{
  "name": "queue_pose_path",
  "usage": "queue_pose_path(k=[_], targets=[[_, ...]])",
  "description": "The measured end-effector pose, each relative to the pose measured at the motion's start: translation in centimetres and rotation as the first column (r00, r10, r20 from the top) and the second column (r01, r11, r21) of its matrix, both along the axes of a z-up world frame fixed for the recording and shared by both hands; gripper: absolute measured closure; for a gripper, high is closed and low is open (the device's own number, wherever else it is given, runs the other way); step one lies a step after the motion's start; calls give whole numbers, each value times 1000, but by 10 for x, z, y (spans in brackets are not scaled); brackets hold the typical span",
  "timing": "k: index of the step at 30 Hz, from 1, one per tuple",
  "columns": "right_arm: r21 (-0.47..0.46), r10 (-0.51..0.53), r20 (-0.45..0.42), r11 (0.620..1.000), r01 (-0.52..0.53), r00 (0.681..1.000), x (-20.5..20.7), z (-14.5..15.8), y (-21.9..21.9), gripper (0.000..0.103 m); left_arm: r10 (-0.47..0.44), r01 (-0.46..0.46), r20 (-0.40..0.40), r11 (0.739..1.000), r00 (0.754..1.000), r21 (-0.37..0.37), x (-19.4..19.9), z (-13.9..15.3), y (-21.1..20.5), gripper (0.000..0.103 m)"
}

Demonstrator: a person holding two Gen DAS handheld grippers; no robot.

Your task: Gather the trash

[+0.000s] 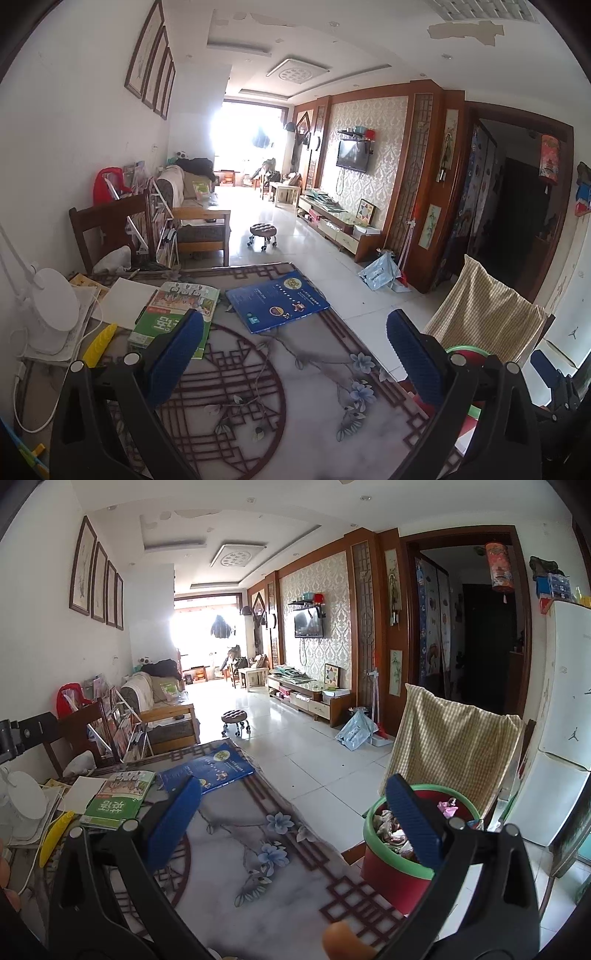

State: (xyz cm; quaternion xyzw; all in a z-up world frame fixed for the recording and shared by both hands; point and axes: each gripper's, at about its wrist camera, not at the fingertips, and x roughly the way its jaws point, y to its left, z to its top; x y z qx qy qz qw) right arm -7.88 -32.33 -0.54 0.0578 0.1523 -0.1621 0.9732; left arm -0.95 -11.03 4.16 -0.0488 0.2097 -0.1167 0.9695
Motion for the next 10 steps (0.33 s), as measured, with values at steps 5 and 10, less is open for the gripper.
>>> queue_pose_path(k=[5, 10], targets=[[19, 58, -68, 998, -57, 996, 26, -19, -6, 5, 41, -41, -25, 999, 999, 16, 6, -10, 0, 8], [-3, 177, -252, 983, -184, 951, 86, -84, -6, 5, 152, -145, -102, 987, 983, 72, 12, -45, 15, 8]])
